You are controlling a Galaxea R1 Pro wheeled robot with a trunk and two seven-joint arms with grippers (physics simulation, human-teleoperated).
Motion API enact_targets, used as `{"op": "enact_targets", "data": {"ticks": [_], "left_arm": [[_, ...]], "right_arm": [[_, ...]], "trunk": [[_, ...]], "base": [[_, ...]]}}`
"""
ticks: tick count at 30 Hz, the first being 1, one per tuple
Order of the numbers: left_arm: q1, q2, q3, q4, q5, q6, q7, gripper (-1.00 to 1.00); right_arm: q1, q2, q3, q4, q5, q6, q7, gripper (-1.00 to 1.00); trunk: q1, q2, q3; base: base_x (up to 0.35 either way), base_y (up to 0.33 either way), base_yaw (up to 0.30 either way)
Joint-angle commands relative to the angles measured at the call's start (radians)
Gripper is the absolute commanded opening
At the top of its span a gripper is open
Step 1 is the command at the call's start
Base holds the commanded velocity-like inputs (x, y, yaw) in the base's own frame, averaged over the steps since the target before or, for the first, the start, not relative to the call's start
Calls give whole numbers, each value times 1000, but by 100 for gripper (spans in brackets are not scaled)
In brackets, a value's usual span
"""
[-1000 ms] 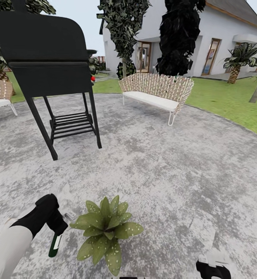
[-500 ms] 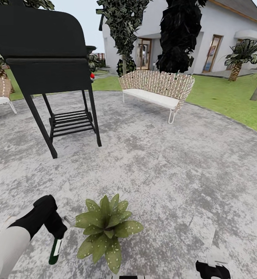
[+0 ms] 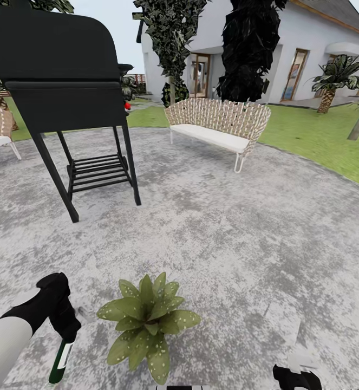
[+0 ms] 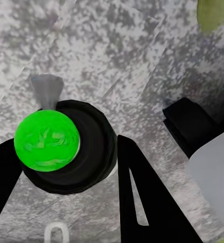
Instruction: Pick up the pesticide atomizer in the garden and spray insectifuge to fully cover both potted plants in the garden.
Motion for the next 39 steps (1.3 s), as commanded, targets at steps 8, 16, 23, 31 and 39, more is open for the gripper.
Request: {"op": "enact_targets", "data": {"ticks": [8, 16, 23, 31, 39], "left_arm": [[-5, -2, 0, -15, -6, 11, 1, -100], [-15, -3, 1, -17, -6, 16, 2, -100], [-18, -5, 3, -17, -6, 21, -1, -100], [-18, -11, 4, -19, -2, 22, 1, -100], [-15, -44, -2, -20, -6, 15, 4, -100]], "right_arm": [[-1, 1, -7, 1, 6, -6, -4, 100], [-1, 3, -9, 0, 6, -6, -4, 100], [-1, 1, -9, 0, 6, -5, -3, 100], [-1, 4, -10, -1, 4, -5, -4, 100], [-1, 2, -10, 0, 4, -5, -4, 100]], "trunk": [[0, 0, -1], [0, 0, -1], [0, 0, 2], [0, 0, 3], [0, 0, 6]], "base": [[-62, 12, -174], [-193, 153, -4], [7, 305, -175], [212, 253, -66], [36, 34, -162]]}}
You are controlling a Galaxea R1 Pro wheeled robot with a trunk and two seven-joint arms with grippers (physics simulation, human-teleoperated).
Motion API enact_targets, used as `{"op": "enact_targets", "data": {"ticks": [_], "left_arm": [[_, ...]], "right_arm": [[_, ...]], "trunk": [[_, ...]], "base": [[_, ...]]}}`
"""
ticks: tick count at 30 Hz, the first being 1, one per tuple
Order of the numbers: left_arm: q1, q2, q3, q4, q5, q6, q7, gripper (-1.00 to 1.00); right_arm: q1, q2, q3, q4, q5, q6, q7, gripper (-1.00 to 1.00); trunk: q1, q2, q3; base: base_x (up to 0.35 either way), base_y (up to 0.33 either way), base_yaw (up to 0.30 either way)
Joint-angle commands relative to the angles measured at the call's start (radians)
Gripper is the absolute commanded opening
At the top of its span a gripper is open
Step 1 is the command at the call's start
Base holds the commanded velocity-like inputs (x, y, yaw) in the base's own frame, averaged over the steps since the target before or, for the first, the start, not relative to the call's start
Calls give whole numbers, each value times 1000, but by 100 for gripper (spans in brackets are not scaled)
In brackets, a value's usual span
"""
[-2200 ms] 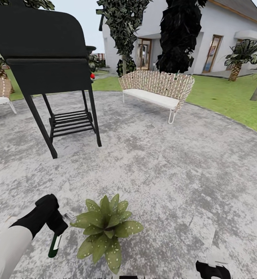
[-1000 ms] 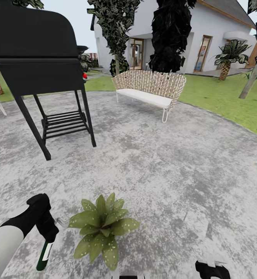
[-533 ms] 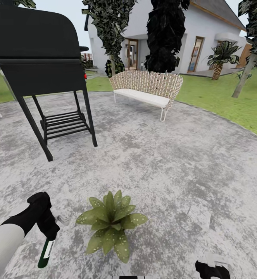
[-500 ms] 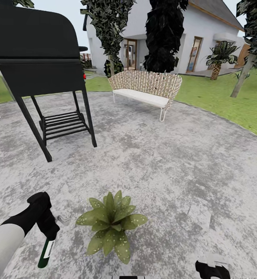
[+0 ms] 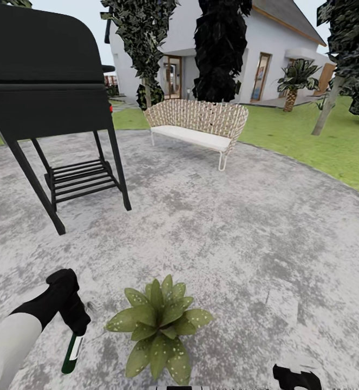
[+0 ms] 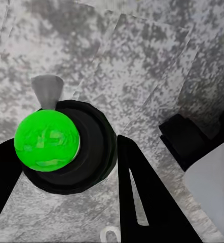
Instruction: Pick up the pesticide atomizer in the garden and spray insectifuge to fully cover both potted plants in the garden.
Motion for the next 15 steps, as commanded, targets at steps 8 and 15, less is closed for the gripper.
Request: {"op": "enact_targets", "data": {"ticks": [8, 15], "left_arm": [[-67, -41, -83, 11, -8, 10, -24, -100], [-82, -15, -108, 20, -127, -38, -142, -100]], "right_arm": [[-1, 1, -8, 2, 9, -5, -2, 100], [-1, 1, -8, 2, 9, -5, -2, 100]], "trunk": [[0, 0, 4], [0, 0, 4]], "base": [[0, 0, -223], [0, 0, -20]]}}
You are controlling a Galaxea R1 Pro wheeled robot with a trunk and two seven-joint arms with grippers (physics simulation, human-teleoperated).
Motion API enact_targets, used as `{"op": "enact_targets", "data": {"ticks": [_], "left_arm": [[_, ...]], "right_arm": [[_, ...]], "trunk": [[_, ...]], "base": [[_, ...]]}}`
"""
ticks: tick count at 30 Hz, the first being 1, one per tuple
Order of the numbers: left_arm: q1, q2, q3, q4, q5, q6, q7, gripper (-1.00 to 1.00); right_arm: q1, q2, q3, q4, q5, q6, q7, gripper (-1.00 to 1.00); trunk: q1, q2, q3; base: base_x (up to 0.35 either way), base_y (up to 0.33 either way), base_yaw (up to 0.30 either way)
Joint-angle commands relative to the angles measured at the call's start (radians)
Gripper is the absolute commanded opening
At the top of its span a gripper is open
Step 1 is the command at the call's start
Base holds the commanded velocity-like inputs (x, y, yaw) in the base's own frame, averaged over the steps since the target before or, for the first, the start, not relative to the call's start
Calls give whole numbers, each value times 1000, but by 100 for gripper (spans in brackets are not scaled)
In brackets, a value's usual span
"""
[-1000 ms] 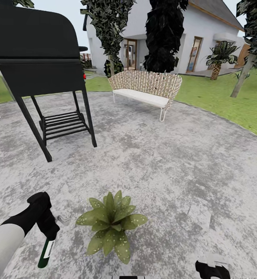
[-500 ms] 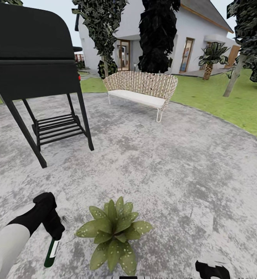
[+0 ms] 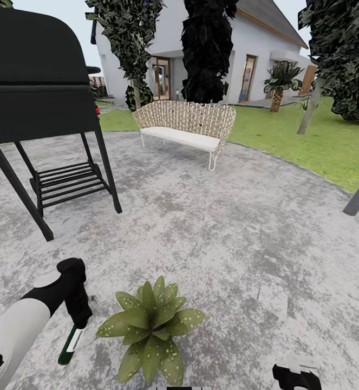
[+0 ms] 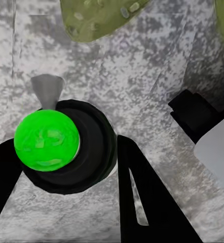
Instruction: Pick up the pesticide atomizer in the garden and spray insectifuge to fully cover both potted plants in the garden.
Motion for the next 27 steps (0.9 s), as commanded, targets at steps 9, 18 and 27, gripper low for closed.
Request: {"op": "enact_targets", "data": {"ticks": [9, 18, 27], "left_arm": [[8, -10, 4, -1, -37, -59, -18, -100], [6, -7, 10, -2, -36, -58, -16, -100], [15, 14, 9, 1, -37, -58, -3, -100]], "right_arm": [[-1, 0, -7, 1, 9, -5, -2, 100], [-1, 0, -7, 2, 9, -5, -2, 100], [-1, 1, -7, 2, 9, -5, -3, 100]], "trunk": [[0, 0, 1], [0, 0, 4], [0, 0, 4]], "base": [[0, 0, -97], [-164, -45, -102], [-24, -1, 8]]}}
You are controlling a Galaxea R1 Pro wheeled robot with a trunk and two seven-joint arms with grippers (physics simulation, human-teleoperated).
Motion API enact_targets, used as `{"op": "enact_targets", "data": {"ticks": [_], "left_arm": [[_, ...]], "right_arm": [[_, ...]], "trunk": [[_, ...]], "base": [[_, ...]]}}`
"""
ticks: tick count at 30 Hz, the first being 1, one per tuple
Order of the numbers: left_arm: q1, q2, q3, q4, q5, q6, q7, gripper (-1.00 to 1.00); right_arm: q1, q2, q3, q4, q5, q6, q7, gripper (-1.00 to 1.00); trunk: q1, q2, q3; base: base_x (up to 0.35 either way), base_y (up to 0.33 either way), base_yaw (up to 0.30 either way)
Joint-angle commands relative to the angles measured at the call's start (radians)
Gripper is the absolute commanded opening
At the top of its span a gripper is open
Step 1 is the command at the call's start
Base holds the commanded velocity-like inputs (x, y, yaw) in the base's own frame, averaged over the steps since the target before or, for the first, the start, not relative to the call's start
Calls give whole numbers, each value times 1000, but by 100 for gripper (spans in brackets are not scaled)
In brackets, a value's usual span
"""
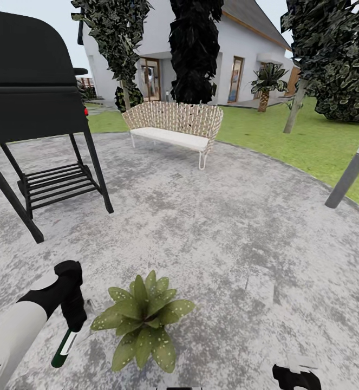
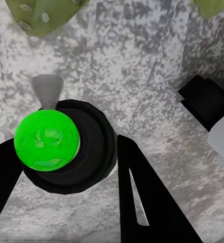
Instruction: Pick up the pesticide atomizer in the garden and spray insectifuge to fully cover both potted plants in the garden.
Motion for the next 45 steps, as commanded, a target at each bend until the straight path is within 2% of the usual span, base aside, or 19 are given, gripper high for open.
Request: {"op": "enact_targets", "data": {"ticks": [1, 4, 9, 12, 18, 26, 32, 36, 37, 38, 39, 40, 41, 45], "left_arm": [[12, 1, -4, -1, -1, 10, -7, -100], [50, -9, 6, -2, 8, 10, 22, -100], [60, -23, 25, -2, 27, 11, 53, -100], [43, -6, 10, 12, 9, 20, 37, -100], [18, 26, 25, -16, -25, 16, 7, -100], [19, 21, 26, -60, -70, 16, -35, -100], [17, 17, 28, -70, -70, 15, -73, -100], [2, 11, 25, -124, -77, 7, -73, -100], [-15, 10, 24, -135, -96, 6, -73, -100], [-38, 8, 24, -141, -132, 6, -73, -100], [-59, -1, 23, -144, -175, 5, -73, -100], [-84, -23, 24, -144, -238, 5, -73, -100], [-92, -34, 25, -142, -260, 6, -73, -100], [-98, -49, 25, -137, -281, 6, -73, -100]], "right_arm": [[-1, 0, -8, 2, 9, -5, -2, 100], [-1, 0, -8, 1, 9, -5, -2, 100], [-1, -8, -5, 2, 15, -7, -1, 100], [-1, 2, -3, 9, 19, -9, -3, 100], [0, -4, -3, 9, 18, -10, -1, 100], [1, -4, -3, 9, 18, -10, -3, 100], [1, -4, -3, 9, 18, -10, -5, 100], [0, -4, -3, 9, 18, -10, -4, 100], [0, -4, -3, 9, 18, -10, -4, 100], [0, -4, -3, 9, 18, -10, -4, 100], [0, -4, -3, 9, 18, -10, -4, 100], [0, -4, -3, 9, 18, -10, -4, 100], [0, -4, -3, 9, 18, -10, -4, 100], [1, -2, -3, 8, 16, -9, -5, 100]], "trunk": [[0, 0, -1], [0, 0, -1], [0, 0, -1], [0, 0, -1], [0, 0, -1], [0, 0, -1], [0, 0, -1], [0, 0, -1], [0, 0, -1], [0, 0, -1], [0, 0, -1], [0, 0, -1], [0, 0, -1], [0, 0, -1]], "base": [[0, 0, 168], [0, 0, 159], [0, 0, 14], [0, 0, 0], [0, 0, 0], [0, -108, 0], [-152, -125, 0], [-59, -4, 0], [-6, 0, 0], [-3, 0, -45], [-2, 0, -124], [-1, 0, -216], [0, 0, -217], [0, 0, -71]]}}
